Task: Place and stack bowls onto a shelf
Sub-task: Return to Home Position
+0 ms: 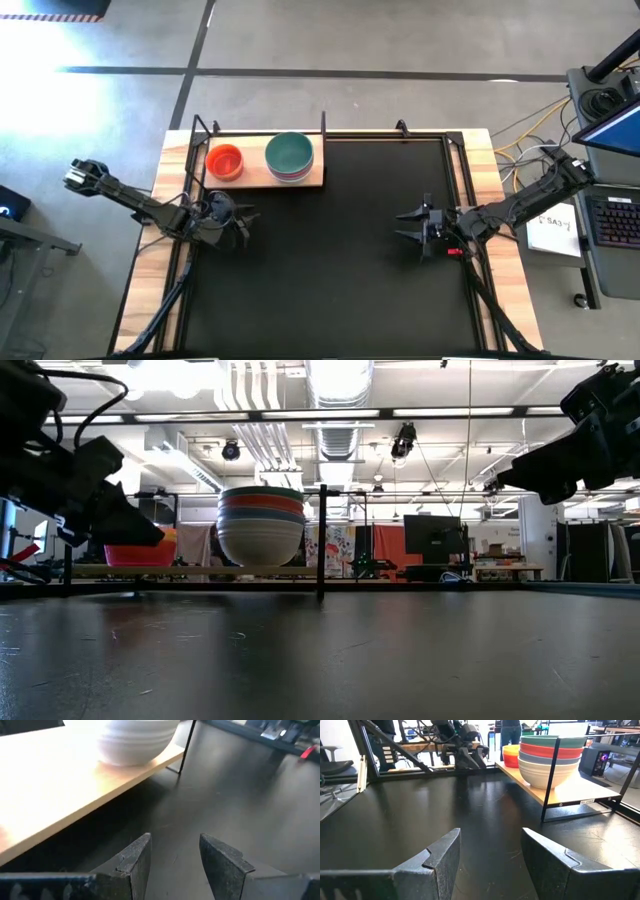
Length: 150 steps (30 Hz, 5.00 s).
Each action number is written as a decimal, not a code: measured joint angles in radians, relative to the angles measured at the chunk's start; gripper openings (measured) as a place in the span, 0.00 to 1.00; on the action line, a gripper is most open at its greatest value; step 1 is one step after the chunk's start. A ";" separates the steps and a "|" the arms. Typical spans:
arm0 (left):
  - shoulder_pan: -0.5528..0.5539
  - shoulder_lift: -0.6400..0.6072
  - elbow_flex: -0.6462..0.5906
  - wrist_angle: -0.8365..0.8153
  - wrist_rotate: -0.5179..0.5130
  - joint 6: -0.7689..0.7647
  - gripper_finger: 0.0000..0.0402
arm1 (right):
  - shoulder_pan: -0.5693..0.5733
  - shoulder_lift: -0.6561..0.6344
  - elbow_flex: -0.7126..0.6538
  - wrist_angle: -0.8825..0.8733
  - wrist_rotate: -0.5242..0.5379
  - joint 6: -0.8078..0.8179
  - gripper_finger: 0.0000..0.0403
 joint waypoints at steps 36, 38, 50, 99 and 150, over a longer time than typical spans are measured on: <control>0.010 -0.139 0.020 0.058 -0.186 0.094 0.37 | 0.000 0.000 0.000 0.000 0.000 0.000 0.49; 0.010 -0.205 -0.006 0.062 -0.187 0.094 0.37 | 0.000 0.000 0.000 0.000 0.000 0.000 0.49; 0.010 -0.593 -0.051 0.016 -0.182 0.265 0.37 | 0.000 0.000 0.000 0.001 0.000 0.000 0.49; 0.010 -0.682 -0.038 0.011 -0.202 0.381 0.37 | 0.000 0.000 0.001 0.001 0.000 0.000 0.49; 0.010 -0.680 -0.036 0.012 -0.203 0.381 0.37 | 0.000 0.000 0.001 0.001 0.000 0.000 0.49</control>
